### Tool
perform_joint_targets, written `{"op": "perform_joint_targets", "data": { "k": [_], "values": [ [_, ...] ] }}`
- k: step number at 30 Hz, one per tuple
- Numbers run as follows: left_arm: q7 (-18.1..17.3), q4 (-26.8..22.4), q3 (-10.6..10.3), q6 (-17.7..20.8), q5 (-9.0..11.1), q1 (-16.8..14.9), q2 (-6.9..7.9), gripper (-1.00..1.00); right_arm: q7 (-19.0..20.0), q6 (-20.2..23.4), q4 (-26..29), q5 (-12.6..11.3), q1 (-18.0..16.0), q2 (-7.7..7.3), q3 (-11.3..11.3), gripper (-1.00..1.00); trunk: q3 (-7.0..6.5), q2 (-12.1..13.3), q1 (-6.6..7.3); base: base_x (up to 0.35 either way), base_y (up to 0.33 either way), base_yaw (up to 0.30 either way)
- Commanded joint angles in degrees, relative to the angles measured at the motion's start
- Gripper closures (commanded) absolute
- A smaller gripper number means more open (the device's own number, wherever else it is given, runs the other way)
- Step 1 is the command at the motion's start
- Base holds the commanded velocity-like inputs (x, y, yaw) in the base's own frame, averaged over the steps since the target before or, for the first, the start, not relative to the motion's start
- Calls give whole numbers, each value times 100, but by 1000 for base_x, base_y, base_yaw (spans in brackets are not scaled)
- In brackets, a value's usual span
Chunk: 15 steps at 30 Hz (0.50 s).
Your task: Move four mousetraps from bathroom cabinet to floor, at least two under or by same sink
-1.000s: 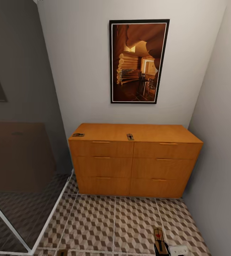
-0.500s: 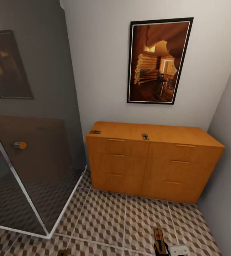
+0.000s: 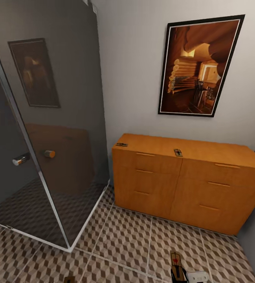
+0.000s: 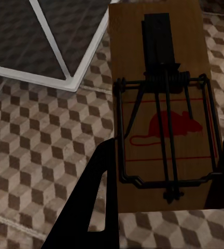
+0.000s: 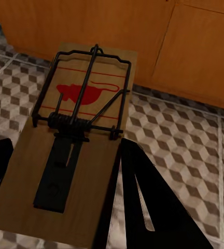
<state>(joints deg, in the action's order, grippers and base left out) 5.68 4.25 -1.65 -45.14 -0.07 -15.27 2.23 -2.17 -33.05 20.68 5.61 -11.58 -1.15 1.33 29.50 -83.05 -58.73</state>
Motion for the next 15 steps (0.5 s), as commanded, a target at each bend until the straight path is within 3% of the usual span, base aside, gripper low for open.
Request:
{"op": "perform_joint_targets", "data": {
  "k": [1,15],
  "values": [
    [39,23,-20,-30,-11,-11,-2,100,7,-17,-2,37,-2,0,17,100,6,-3,0,-1,0,251],
    [39,23,-20,-30,-11,-11,-3,100,6,-17,-2,38,-2,9,16,100,6,-3,0,0,0,251]
  ]
}}
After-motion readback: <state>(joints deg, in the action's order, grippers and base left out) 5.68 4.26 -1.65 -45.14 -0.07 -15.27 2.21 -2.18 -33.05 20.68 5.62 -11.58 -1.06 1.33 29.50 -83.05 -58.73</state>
